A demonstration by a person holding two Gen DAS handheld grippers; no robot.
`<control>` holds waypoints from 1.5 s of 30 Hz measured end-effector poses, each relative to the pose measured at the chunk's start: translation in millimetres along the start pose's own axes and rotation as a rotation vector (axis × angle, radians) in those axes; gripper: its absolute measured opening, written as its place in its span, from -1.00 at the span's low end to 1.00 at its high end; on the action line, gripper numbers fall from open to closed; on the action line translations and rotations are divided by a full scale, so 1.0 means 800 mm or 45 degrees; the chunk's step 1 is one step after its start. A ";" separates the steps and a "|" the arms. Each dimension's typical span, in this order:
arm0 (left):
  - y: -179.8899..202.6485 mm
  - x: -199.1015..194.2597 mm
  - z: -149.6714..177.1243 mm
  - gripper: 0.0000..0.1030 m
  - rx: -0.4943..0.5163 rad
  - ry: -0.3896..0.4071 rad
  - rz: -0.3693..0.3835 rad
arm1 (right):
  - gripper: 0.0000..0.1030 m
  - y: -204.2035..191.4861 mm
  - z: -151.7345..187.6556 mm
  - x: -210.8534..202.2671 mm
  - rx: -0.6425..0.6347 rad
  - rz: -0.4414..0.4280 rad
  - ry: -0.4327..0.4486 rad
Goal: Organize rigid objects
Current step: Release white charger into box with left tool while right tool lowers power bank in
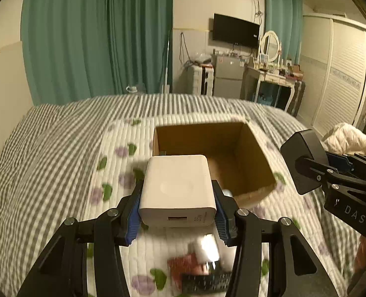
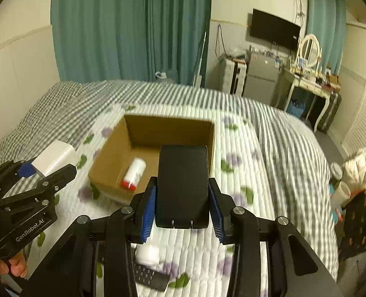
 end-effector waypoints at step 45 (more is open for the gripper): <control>0.007 0.158 -0.068 0.34 -0.001 -0.025 -0.093 | -0.25 0.043 -0.051 0.221 0.053 -0.106 -0.090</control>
Point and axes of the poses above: each gripper's, at about its wrist camera, not at the fingertips, and x roughly the way its jaws point, y to its right, z to its underside, the point moved 1 cm from there along x, roughly the way its jaws point, and after that the axes turned 11 degrees about -x, right-handed, at the moved point
